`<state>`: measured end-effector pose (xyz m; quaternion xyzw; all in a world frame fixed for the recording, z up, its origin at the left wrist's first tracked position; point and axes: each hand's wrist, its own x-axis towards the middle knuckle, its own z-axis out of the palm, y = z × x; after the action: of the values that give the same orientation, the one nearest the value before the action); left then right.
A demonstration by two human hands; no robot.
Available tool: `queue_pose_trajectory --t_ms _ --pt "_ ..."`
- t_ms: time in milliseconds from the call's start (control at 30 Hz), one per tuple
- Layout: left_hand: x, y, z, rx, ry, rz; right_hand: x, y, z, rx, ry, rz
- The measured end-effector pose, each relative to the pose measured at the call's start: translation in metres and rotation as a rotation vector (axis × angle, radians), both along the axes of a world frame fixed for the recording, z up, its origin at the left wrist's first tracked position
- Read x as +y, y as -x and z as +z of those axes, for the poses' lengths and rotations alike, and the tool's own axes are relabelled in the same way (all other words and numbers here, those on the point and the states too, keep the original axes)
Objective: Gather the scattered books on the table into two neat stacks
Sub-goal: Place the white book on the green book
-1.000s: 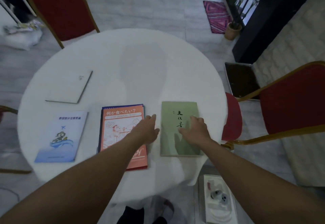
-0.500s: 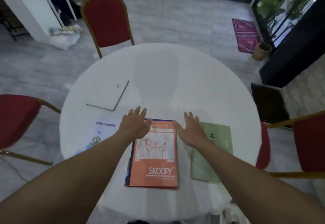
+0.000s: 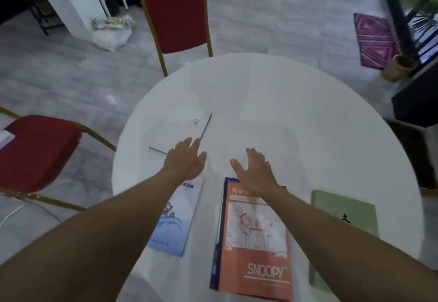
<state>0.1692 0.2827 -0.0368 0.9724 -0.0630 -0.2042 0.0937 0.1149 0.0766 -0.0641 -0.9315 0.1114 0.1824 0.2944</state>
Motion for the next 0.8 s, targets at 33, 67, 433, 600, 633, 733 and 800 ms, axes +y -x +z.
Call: queue_pose_trajectory --t_ms 33,67,433,600,633,733,800 --pt "0.006 -0.008 -0.003 0.000 -0.003 0.006 0.007 -0.008 -0.002 -0.006 -0.010 0.000" --pt "0.012 -0.015 -0.006 0.003 -0.005 0.017 0.013 -0.015 -0.004 -0.013 -0.025 -0.005" --pt "0.070 -0.067 -0.043 0.030 0.008 0.204 0.079 -0.081 -0.029 0.041 -0.078 0.074" --pt "0.080 -0.073 -0.058 0.031 0.016 0.285 0.105 -0.095 -0.040 0.094 -0.064 0.171" --pt "0.081 -0.074 -0.060 0.015 0.012 0.296 0.109 -0.096 -0.041 0.097 -0.071 0.173" --pt "0.081 -0.077 -0.063 0.011 0.050 0.370 0.117 -0.097 -0.042 0.118 -0.084 0.155" --pt "0.079 -0.076 -0.064 0.043 0.108 0.460 0.116 -0.096 -0.042 0.127 -0.107 0.128"
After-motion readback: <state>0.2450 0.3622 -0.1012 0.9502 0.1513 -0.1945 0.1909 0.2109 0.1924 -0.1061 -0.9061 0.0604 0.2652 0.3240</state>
